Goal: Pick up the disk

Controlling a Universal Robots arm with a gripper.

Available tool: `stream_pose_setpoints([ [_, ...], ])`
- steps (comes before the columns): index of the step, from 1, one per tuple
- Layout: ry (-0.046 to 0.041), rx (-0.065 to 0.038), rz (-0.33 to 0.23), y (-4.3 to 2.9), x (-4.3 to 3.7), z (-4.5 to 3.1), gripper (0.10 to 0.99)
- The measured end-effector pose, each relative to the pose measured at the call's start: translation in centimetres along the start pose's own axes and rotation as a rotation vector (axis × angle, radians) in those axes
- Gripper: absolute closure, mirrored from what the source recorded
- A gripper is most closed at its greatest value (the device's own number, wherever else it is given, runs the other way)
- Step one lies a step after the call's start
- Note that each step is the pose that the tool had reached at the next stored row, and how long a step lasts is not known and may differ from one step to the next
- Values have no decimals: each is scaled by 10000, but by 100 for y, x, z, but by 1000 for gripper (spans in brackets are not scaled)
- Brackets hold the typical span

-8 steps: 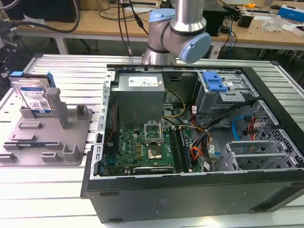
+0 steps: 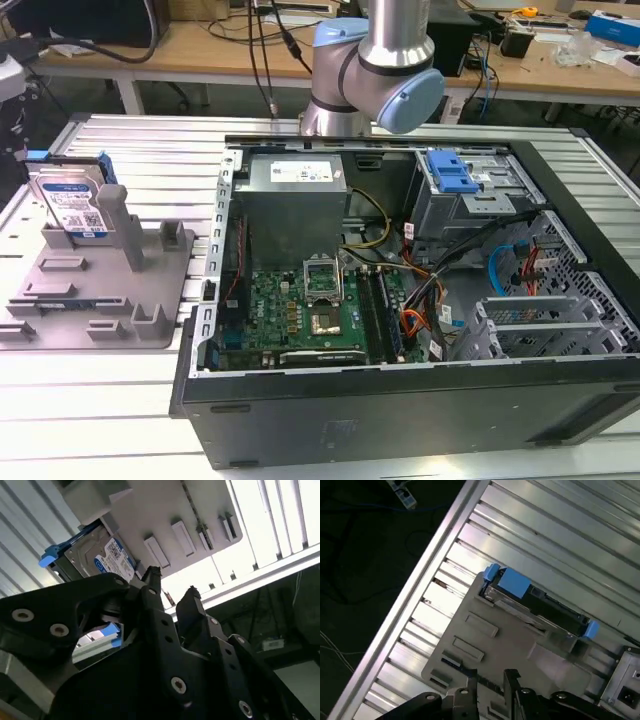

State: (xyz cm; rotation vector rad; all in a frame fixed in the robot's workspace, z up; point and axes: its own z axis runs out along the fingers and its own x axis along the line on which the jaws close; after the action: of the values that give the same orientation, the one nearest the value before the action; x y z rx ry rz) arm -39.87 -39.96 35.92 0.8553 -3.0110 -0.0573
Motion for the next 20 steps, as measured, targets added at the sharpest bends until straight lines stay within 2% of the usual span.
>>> stream_pose_setpoints([
  [1,17,-1,-447,0,0,2,671],
  [3,39,0,-1030,0,0,6,545],
  [4,53,0,-1384,-1,0,8,545],
  [11,89,14,-2735,-1,0,16,545],
  [14,110,35,-3940,-1,0,23,545],
  [18,126,49,-4751,-1,0,30,545],
  [20,136,68,-5403,-1,0,36,545],
])
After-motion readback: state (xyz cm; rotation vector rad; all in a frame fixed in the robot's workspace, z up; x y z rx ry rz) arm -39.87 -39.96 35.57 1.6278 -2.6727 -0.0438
